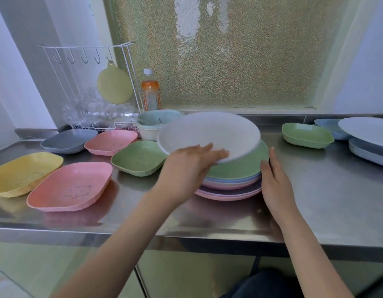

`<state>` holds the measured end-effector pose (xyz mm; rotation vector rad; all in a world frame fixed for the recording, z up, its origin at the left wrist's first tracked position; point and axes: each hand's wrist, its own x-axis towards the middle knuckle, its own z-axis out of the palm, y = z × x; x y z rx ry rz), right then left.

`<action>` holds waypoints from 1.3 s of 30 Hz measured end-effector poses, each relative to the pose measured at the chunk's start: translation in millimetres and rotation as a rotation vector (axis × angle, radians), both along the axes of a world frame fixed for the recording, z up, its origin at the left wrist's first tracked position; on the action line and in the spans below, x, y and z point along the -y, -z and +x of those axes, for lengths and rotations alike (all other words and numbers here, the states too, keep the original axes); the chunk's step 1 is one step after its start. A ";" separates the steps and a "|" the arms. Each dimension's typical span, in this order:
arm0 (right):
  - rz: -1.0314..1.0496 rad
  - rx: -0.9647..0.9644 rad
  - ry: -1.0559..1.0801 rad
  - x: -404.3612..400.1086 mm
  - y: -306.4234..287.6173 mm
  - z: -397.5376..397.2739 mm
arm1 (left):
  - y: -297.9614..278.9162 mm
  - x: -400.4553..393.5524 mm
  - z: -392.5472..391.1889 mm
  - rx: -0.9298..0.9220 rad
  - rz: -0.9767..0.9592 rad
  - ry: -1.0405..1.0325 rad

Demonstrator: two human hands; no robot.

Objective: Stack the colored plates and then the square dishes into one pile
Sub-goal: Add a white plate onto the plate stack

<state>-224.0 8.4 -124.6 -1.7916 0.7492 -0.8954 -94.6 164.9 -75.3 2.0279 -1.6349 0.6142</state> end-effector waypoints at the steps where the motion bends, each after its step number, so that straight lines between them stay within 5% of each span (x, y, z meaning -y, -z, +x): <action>1: 0.008 0.011 0.001 0.2 -0.2 -0.2 | 4.7 6.3 -5.2 0.006 0.028 0.040; 12: 0.091 0.147 0.026 -0.2 -3.5 0.0 | 4.5 12.0 -4.1 -0.118 0.337 0.074; 23: 0.115 0.133 0.010 -0.8 -5.2 0.3 | 18.6 15.7 4.2 -0.182 0.327 0.131; 27: 0.101 0.102 0.008 -0.7 -4.8 -0.6 | 24.7 10.6 9.4 -0.404 -0.093 0.079; 30: 0.132 0.113 0.013 -0.7 -5.0 -0.9 | 32.7 5.0 20.7 -0.820 -0.425 -0.141; 34: 0.138 0.104 0.018 0.6 -4.6 0.0 | 37.2 10.7 22.6 -1.168 -0.443 -0.108; 39: 0.148 0.114 0.034 1.9 -4.2 -1.1 | 33.7 19.5 22.7 -1.215 -0.488 -0.043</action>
